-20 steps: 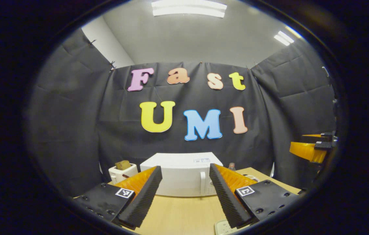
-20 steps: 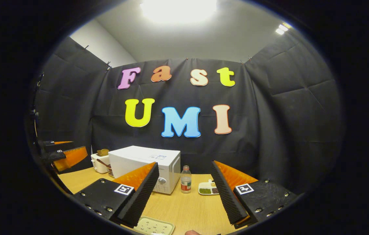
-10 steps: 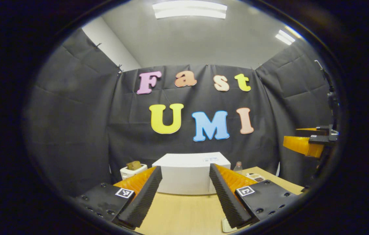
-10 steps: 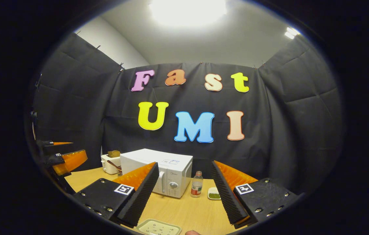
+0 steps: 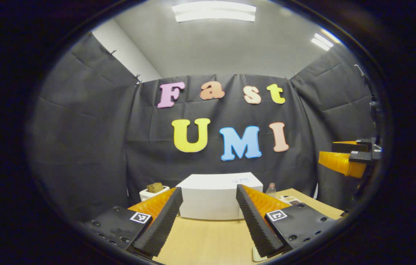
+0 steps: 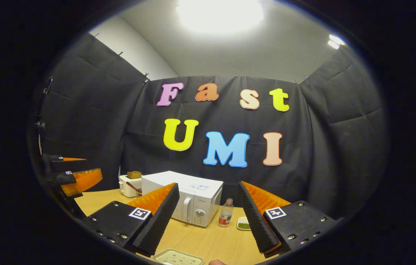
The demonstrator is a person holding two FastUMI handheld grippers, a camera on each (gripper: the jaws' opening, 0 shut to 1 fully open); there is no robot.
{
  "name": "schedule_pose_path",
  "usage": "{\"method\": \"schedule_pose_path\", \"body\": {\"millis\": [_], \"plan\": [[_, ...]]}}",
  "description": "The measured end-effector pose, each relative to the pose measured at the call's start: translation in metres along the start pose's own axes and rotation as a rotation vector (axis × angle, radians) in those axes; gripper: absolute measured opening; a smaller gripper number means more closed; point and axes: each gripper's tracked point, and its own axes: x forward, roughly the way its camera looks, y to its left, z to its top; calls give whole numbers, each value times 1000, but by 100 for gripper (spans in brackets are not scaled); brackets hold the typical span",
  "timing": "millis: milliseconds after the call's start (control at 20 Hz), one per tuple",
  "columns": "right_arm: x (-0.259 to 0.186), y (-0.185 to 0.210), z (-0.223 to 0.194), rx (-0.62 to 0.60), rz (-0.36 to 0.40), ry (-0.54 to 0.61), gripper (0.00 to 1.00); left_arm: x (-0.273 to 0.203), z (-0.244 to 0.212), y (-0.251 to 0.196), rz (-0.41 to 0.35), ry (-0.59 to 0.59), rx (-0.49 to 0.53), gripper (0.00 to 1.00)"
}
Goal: Open the microwave oven with the left hand, put the food in, and close the microwave oven.
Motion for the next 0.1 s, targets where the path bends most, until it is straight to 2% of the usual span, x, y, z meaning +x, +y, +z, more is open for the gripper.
{"method": "schedule_pose_path", "body": {"millis": [100], "plan": [[-2,2,4,3,-4,-13,97,-1,3,-1,-3,-13,1,96]]}}
